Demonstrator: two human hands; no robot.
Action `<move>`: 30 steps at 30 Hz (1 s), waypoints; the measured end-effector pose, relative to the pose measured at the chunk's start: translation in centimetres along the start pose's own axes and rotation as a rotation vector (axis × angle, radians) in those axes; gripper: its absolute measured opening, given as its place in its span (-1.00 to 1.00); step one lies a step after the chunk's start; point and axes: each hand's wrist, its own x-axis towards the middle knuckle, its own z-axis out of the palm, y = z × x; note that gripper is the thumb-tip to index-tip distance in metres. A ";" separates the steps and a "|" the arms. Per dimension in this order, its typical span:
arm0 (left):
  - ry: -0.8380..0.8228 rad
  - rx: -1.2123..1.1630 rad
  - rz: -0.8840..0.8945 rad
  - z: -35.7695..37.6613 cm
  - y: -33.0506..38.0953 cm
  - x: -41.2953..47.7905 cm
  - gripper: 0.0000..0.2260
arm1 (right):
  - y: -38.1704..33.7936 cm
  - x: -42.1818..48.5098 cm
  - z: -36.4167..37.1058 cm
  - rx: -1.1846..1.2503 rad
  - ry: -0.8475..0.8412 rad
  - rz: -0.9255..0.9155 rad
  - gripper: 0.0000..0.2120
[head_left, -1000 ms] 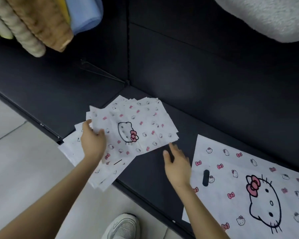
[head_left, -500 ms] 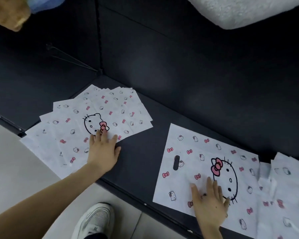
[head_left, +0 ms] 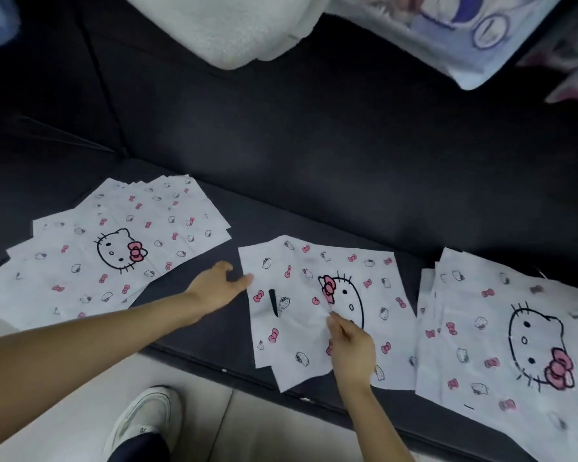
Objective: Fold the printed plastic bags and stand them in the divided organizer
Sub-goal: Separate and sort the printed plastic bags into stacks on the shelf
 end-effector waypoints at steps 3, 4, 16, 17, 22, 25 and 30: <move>-0.067 -0.213 -0.171 -0.1 1.9 -1.2 -0.32 | -2.1 -0.2 -2.0 0.160 -0.062 0.021 -0.84; -0.099 -0.278 -0.220 0.1 2.5 -1.7 -0.31 | -2.7 -0.4 -2.7 0.216 -0.076 0.029 -0.84; -0.306 -0.805 -0.068 2.5 11.1 -9.2 -0.32 | -7.9 -1.4 -15.4 0.424 -0.267 0.111 -0.93; -0.318 -0.700 0.037 2.9 12.0 -10.2 -0.30 | -8.2 -1.7 -16.3 0.417 -0.256 0.105 -0.95; -0.128 -0.053 0.578 5.0 15.4 -14.9 -0.53 | -9.2 -2.4 -20.5 0.530 -0.179 0.164 -0.92; 0.047 -0.162 0.704 5.5 17.0 -16.7 -0.74 | -9.4 -3.5 -23.1 0.511 -0.182 0.144 -0.90; 0.112 -0.276 0.787 6.0 20.8 -17.9 -0.89 | -8.2 -6.2 -26.0 0.088 -0.118 -0.156 -0.51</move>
